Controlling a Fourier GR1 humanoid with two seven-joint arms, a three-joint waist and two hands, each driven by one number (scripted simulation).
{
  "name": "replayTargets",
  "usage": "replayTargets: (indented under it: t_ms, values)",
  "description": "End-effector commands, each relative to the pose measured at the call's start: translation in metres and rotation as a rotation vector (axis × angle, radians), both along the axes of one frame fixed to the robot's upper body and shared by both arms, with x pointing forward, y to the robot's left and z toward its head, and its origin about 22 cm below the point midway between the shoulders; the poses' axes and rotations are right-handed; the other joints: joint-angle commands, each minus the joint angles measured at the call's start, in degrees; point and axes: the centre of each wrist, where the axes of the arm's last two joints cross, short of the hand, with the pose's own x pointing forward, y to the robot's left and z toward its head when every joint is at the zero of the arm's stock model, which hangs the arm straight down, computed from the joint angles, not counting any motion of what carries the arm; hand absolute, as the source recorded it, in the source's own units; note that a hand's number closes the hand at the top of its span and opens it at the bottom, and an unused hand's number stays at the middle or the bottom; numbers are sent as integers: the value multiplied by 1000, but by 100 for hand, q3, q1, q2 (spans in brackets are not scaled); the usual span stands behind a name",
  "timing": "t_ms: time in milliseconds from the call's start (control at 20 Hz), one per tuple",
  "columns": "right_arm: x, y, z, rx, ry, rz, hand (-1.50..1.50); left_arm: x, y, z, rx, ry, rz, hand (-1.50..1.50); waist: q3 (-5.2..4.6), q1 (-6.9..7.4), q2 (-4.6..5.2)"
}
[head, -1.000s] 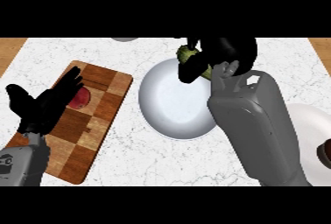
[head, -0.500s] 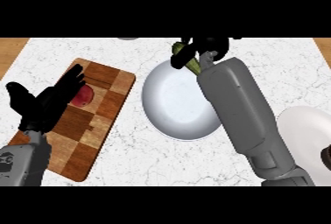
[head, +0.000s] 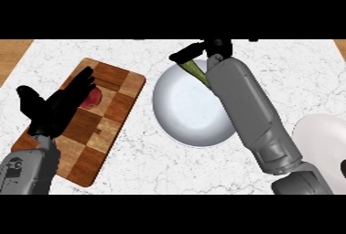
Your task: Pick the squash from the plate and place it in the bowl
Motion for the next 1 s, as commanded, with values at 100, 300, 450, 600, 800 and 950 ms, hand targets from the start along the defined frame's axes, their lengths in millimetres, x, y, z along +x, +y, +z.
replayTargets:
  t_ms: [100,300,450,600,800,950]
  values:
    - [8,-1,-27,-9,-136,-45,-150,7,-1,1,1,6,20,0,-2,-98,4]
    - [17,-10,0,28,-228,-122,-150,-6,1,-4,7,-2,14,0,-1,-172,-42]
    - [19,-17,5,-1,-242,-188,-150,-5,23,-1,15,17,54,0,-3,-304,-100]
    - [14,-52,-5,2,-276,-249,-150,-10,21,9,2,25,76,0,1,-438,-164]
    - [-5,-85,-13,16,-314,-212,-150,-19,13,-17,-2,41,96,0,0,-575,-195]
    - [-22,-90,12,-51,-355,-116,-150,-25,48,-3,8,43,133,0,-4,-671,-252]
